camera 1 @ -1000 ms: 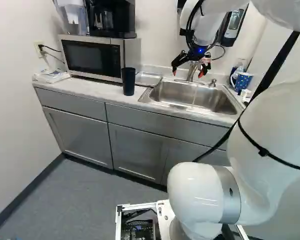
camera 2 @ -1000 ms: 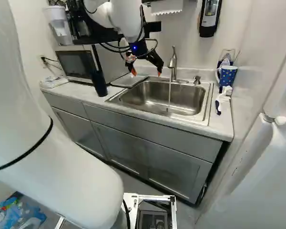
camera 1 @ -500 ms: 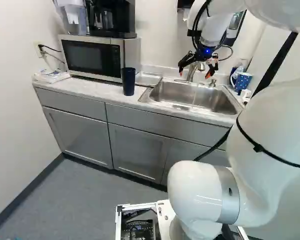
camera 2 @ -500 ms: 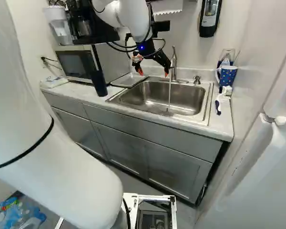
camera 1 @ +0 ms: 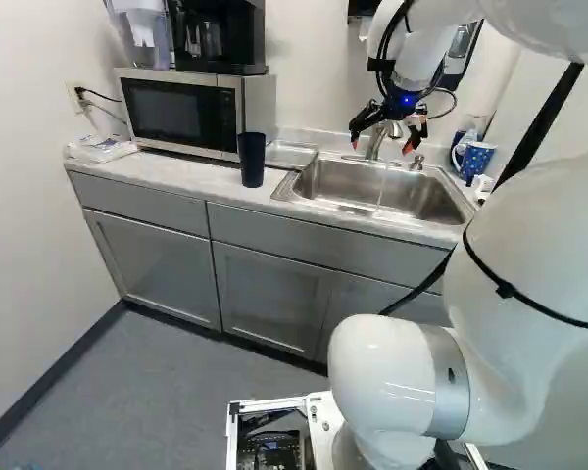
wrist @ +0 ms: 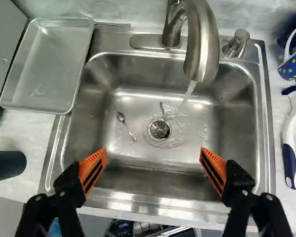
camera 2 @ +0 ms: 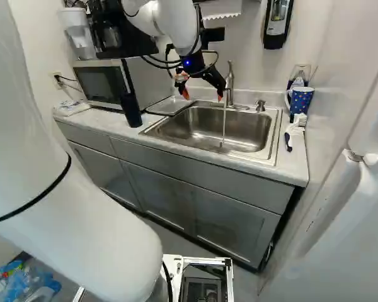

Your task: Rinse the cup and place it in the tray

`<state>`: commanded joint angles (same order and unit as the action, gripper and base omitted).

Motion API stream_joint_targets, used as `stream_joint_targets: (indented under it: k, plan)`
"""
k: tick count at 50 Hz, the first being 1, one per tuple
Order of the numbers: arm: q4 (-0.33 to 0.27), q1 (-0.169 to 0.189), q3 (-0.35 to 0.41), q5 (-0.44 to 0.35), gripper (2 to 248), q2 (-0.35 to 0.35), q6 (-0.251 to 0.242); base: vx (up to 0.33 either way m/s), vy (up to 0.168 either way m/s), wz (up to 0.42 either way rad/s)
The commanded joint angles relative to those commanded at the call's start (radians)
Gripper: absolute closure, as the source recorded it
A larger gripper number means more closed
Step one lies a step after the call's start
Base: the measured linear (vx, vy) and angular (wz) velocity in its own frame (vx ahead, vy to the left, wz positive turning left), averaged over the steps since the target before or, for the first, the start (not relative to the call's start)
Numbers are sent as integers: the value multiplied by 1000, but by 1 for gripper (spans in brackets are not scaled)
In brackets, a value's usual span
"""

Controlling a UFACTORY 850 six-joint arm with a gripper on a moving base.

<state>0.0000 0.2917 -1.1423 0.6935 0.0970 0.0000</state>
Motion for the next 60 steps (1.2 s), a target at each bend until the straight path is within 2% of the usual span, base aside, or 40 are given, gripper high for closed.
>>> stream_joint_targets:
  k: [12, 60]
  plan:
    - [0, -28, 1, 0, 3, 1, 0, 0, 0, 0]
    - [0, -208, 14, 0, 3, 15, 0, 0, 0, 0]
